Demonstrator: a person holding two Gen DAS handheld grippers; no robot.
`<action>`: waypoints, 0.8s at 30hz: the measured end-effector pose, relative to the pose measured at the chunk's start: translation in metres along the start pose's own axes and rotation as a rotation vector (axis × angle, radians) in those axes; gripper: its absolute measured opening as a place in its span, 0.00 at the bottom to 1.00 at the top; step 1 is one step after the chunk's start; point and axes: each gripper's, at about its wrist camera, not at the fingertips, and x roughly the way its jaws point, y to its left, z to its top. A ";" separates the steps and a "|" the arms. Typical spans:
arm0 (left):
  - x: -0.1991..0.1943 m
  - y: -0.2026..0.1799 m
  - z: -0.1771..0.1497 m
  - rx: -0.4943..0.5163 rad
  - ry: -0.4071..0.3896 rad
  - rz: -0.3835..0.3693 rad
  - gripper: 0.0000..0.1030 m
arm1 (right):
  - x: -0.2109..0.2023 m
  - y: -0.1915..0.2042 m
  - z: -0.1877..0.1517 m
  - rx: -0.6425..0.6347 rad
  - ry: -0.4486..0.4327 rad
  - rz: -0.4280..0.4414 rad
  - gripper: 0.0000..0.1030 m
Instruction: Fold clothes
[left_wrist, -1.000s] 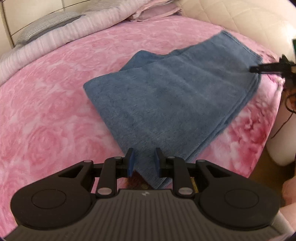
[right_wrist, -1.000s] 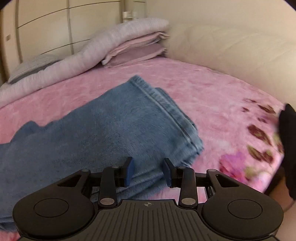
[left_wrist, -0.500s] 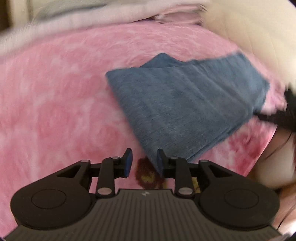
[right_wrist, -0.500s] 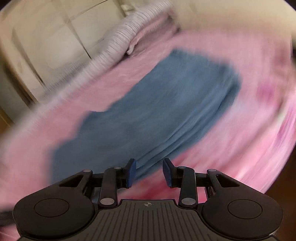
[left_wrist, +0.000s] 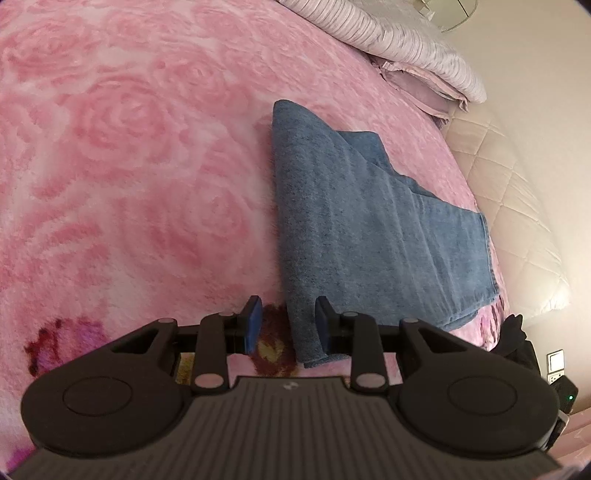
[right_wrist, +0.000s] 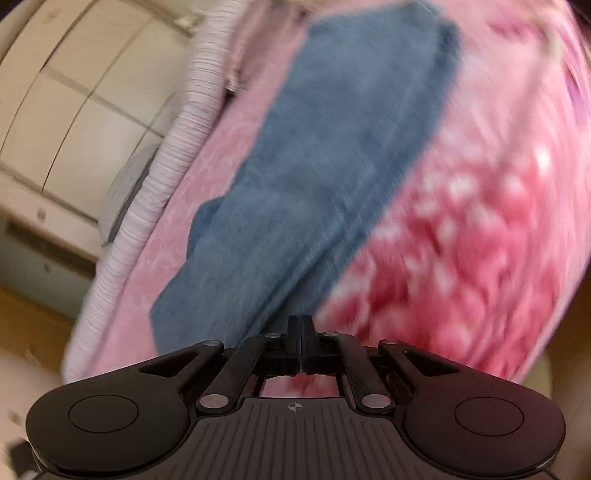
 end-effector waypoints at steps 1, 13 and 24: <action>0.000 0.001 0.000 -0.002 -0.001 -0.002 0.25 | 0.001 0.005 0.001 -0.040 -0.020 -0.003 0.03; -0.008 -0.005 -0.002 0.064 -0.011 0.008 0.25 | 0.016 0.014 -0.053 0.021 0.170 0.248 0.03; -0.010 -0.012 -0.005 0.072 -0.017 0.011 0.25 | 0.025 0.011 -0.045 0.000 0.114 0.182 0.03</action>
